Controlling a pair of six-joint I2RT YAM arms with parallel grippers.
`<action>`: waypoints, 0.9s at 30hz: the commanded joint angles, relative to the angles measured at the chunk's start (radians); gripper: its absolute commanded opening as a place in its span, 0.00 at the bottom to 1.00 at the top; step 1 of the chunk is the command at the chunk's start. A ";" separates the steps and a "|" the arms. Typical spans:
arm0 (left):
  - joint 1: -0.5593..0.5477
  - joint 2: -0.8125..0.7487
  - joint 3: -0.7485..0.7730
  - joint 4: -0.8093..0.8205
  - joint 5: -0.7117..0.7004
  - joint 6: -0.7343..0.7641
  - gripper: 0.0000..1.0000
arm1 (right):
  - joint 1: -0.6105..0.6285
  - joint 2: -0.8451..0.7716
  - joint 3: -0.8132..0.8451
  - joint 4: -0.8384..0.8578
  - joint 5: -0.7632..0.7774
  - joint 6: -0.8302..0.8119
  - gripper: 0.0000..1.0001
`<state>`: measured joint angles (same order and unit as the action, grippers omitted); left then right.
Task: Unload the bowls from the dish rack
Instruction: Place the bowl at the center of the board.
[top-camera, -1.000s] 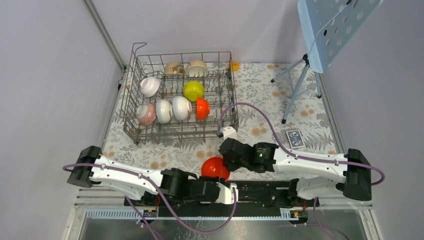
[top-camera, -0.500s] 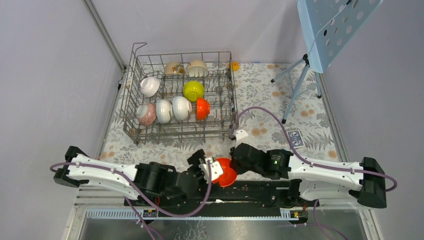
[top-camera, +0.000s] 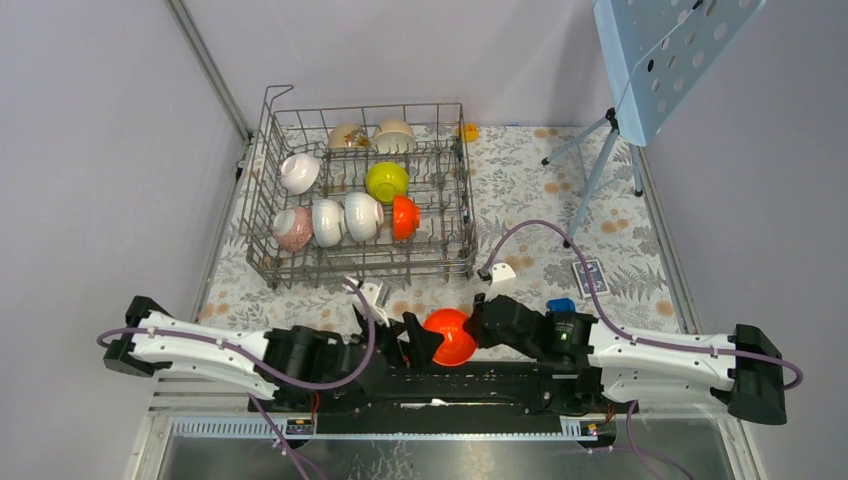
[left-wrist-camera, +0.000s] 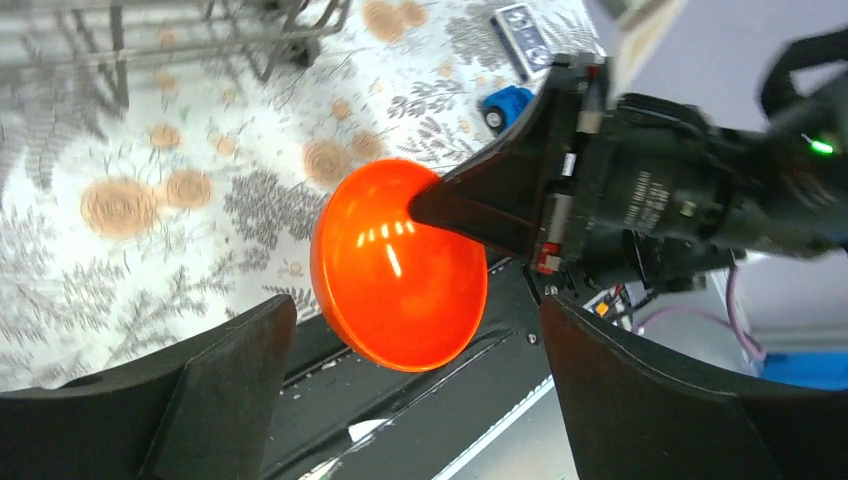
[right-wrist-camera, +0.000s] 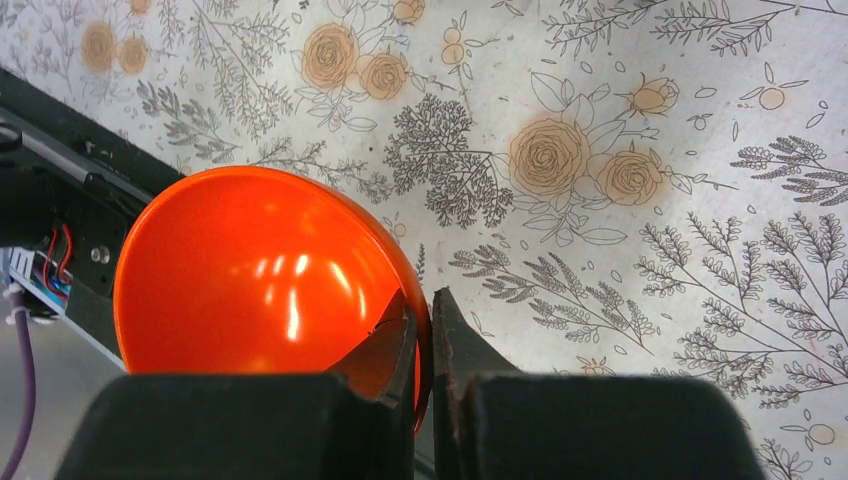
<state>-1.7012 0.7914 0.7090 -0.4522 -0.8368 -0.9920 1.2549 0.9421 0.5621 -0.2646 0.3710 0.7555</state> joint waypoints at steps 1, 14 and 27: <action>0.002 0.075 -0.009 -0.134 -0.114 -0.533 0.93 | 0.001 0.030 0.028 0.056 0.072 0.073 0.00; 0.006 0.235 0.060 -0.373 -0.186 -0.872 0.66 | 0.001 0.127 0.085 0.020 0.063 0.119 0.00; 0.112 0.309 0.012 -0.229 -0.065 -0.716 0.44 | 0.003 0.167 0.132 0.010 0.042 0.096 0.00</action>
<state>-1.6196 1.1107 0.7380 -0.7872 -0.9432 -1.7855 1.2549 1.1034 0.6426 -0.2642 0.4000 0.8429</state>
